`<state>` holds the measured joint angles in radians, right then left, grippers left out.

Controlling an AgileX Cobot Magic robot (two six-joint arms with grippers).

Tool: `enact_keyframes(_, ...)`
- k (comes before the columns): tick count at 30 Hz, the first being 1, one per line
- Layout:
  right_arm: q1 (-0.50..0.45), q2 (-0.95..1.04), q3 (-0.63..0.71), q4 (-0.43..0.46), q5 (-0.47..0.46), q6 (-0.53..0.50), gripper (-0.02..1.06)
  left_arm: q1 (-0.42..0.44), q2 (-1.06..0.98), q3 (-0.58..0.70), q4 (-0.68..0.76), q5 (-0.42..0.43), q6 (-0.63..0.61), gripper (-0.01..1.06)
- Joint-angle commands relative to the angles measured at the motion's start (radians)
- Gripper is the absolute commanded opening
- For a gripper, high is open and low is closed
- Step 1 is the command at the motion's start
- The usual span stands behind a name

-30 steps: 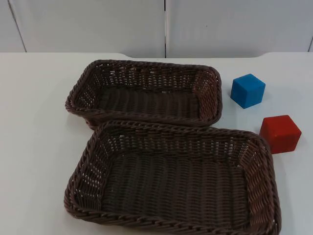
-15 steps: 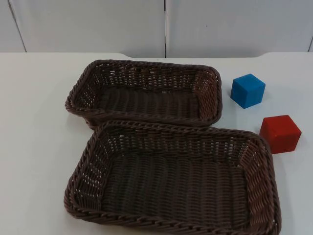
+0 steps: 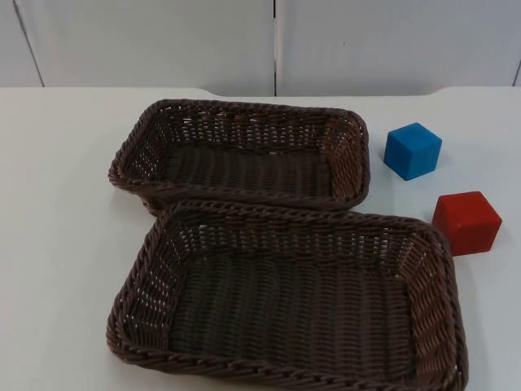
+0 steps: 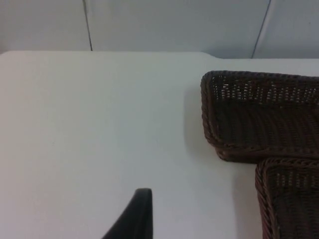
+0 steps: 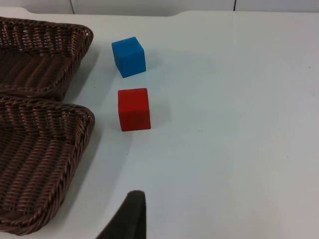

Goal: Pick up one cube with the left hand and place it into the upper basket. Pick up one cube with the right hand and place it into the lower basket.

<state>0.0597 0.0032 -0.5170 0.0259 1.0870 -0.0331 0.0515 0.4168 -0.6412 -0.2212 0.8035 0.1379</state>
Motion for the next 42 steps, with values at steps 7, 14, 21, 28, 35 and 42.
enact_keyframes(7,-0.005,-0.003,0.003,0.004,-0.009,-0.002,1.05,0.001,0.134,-0.056,-0.047,-0.026,0.073,1.05)
enact_keyframes(14,-0.005,-0.003,0.003,0.006,-0.009,-0.002,1.05,0.001,0.257,-0.065,-0.146,-0.085,0.189,1.05)
enact_keyframes(21,-0.005,-0.003,0.003,0.006,-0.009,-0.002,1.05,0.001,0.406,-0.105,-0.263,-0.128,0.31,1.05)
enact_keyframes(28,-0.005,-0.003,0.003,0.006,-0.009,-0.002,1.05,0.001,0.554,-0.216,-0.291,-0.138,0.372,1.05)
enact_keyframes(35,-0.005,-0.003,0.003,0.006,-0.009,-0.002,1.05,0.001,0.659,-0.311,-0.299,-0.155,0.389,1.05)
enact_keyframes(42,-0.005,-0.003,0.003,0.006,-0.009,-0.002,1.05,0.001,0.785,-0.433,-0.309,-0.147,0.407,1.05)
